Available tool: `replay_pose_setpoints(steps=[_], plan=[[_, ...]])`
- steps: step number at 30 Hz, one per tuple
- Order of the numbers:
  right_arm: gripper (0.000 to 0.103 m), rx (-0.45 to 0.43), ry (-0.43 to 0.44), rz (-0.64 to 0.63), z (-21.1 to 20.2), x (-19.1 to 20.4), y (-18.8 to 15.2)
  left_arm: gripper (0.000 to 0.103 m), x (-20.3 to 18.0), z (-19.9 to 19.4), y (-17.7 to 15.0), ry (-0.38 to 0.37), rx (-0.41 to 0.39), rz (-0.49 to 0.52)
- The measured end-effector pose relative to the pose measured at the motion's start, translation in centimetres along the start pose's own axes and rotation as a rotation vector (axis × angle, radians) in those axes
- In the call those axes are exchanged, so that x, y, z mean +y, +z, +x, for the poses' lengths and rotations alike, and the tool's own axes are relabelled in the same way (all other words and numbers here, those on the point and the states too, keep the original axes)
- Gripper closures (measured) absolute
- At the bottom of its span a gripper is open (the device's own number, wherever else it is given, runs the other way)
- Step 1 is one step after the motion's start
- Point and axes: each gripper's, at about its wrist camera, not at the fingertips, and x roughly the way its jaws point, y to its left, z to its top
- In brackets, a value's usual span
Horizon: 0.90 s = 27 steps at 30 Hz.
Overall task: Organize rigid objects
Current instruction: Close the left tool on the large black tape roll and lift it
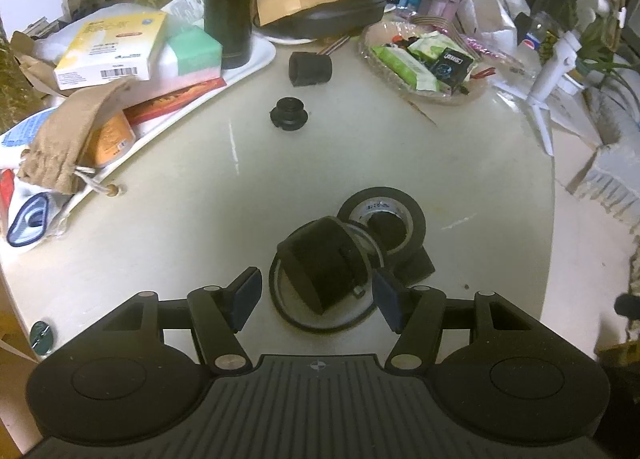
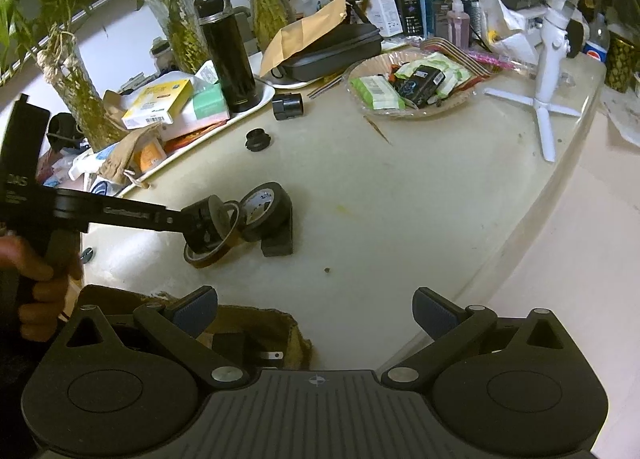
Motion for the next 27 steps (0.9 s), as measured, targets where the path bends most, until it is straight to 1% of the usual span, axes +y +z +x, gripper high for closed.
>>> replay_pose_setpoints(steps=[1, 2, 9, 14, 16, 18, 20, 21, 22, 23, 25, 27], plan=[[0.000, 0.004, 0.005, 0.004, 0.1, -0.1, -0.1, 0.036, -0.1, 0.3, 0.1, 0.008, 0.003, -0.002], [0.000, 0.007, 0.007, 0.007, 0.1, -0.2, -0.1, 0.034, -0.2, 0.6, 0.2, 0.015, 0.004, -0.006], [0.000, 0.009, 0.022, 0.025, 0.3, -0.6, -0.1, 0.034, -0.7, 2.1, 1.0, 0.021, 0.022, -0.041], [0.000, 0.008, 0.030, 0.044, 0.2, -0.9, -0.1, 0.034, -1.2, 3.1, 1.4, 0.094, 0.018, -0.051], [0.000, 0.008, 0.030, 0.048, 0.3, -1.0, -0.1, 0.035, -1.3, 3.8, 1.5, 0.131, 0.034, -0.052], [0.000, 0.011, 0.030, 0.048, 0.3, -1.0, -0.1, 0.036, -1.3, 4.3, 1.6, 0.138, 0.053, -0.055], [0.000, 0.011, 0.030, 0.048, 0.3, -1.0, -0.1, 0.038, -1.2, 4.5, 1.6, 0.138, 0.061, -0.056], [0.000, 0.011, 0.030, 0.049, 0.3, -1.0, -0.1, 0.044, -1.2, 4.5, 1.6, 0.130, 0.063, -0.060], [0.000, 0.011, 0.030, 0.051, 0.3, -1.1, -0.1, 0.051, -1.1, 4.6, 1.5, 0.118, 0.069, -0.068], [0.000, 0.011, 0.031, 0.053, 0.3, -1.1, -0.1, 0.054, -1.1, 4.6, 1.5, 0.107, 0.077, -0.071], [0.000, 0.011, 0.031, 0.055, 0.3, -1.2, -0.1, 0.061, -1.2, 4.7, 1.4, 0.110, 0.090, -0.064], [0.000, 0.011, 0.031, 0.054, 0.3, -1.2, -0.1, 0.062, -1.0, 4.6, 1.4, 0.109, 0.087, -0.057]])
